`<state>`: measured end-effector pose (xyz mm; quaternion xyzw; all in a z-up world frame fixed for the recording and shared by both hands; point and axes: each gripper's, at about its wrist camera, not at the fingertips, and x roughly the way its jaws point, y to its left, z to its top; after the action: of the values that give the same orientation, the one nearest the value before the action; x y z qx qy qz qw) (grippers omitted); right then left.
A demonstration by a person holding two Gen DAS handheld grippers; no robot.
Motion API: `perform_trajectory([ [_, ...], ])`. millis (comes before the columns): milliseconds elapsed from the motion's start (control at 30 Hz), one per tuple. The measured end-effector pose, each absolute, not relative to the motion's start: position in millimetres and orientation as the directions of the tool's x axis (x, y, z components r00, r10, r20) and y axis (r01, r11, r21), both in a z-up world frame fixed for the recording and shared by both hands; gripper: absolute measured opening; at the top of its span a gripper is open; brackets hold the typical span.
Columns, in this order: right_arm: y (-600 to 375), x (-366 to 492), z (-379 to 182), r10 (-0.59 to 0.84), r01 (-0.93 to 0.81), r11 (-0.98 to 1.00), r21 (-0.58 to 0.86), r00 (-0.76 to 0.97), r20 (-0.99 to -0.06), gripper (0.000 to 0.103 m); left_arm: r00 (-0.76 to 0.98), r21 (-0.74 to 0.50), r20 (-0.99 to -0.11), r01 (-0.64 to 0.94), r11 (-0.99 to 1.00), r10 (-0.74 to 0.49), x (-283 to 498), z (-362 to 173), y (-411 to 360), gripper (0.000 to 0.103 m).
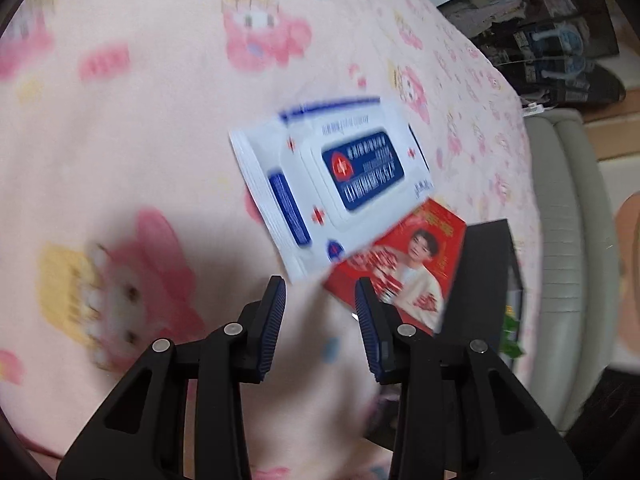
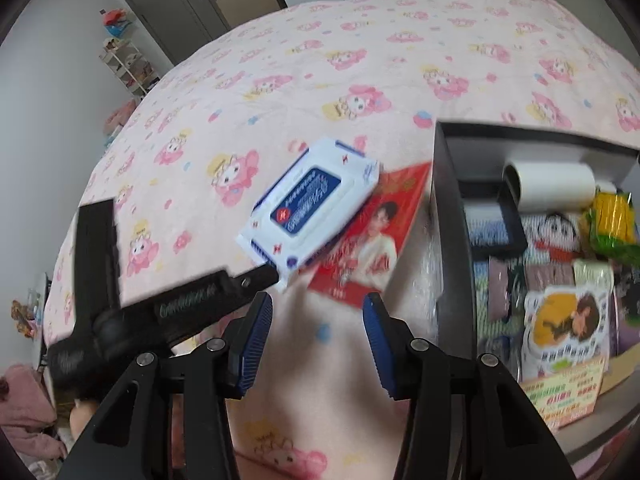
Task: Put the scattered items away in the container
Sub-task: 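Move the left gripper out of the box to the red printed card, then grasp the red printed card with the left gripper and lift it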
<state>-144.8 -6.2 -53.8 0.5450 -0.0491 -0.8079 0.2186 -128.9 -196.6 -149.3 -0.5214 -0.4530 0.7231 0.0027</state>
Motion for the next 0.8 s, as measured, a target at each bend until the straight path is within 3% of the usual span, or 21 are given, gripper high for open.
perform_trajectory([
  [167, -18, -127, -78, -0.397, 0.317, -0.895, 0.314, -0.246, -0.884, 0.043, -0.475, -0.675, -0.737, 0.475, -0.564, 0.481, -123, -146, -201, 0.035],
  [433, -23, -153, -99, -0.31, 0.183, -0.948, 0.261, -0.332, -0.891, 0.043, -0.469, -0.676, -0.737, 0.487, -0.554, 0.487, -123, -149, -202, 0.035],
  [700, -21, -181, -127, -0.309, 0.016, -0.945, 0.326, -0.367, -0.877, 0.043, -0.478, -0.679, -0.734, 0.5, -0.537, 0.483, -126, -154, -208, 0.036],
  [800, -21, -183, -128, -0.342, 0.023, -0.932, 0.362, -0.388, -0.856, 0.017, -0.479, -0.686, -0.728, 0.498, -0.531, 0.491, -127, -156, -209, 0.036],
])
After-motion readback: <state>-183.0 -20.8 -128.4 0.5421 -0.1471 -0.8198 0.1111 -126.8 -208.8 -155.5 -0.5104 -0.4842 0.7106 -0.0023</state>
